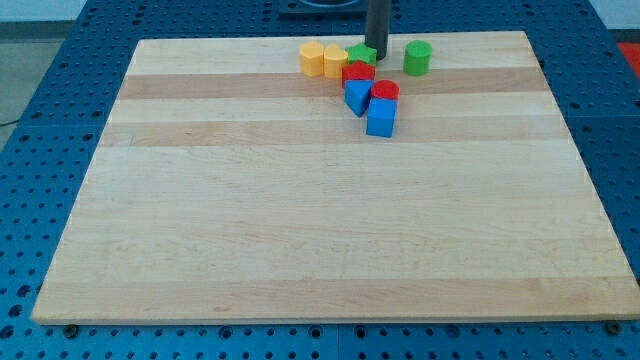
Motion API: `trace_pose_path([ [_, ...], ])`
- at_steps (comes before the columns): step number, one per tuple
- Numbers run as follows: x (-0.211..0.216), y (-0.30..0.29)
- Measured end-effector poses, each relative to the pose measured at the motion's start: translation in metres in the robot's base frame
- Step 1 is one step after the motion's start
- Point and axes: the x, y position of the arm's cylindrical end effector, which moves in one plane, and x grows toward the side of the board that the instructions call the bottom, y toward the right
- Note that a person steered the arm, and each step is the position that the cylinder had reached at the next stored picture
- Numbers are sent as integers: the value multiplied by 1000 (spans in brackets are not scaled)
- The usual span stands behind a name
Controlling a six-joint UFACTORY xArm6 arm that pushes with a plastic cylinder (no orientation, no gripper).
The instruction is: Slide the green circle towards the bottom right corner
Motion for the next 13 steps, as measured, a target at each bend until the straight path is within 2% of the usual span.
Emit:
trace_pose_path([
  [4, 8, 126],
  [6, 13, 129],
  [8, 37, 138],
  [9, 20, 152],
  [10, 29, 166],
  [13, 78, 141],
])
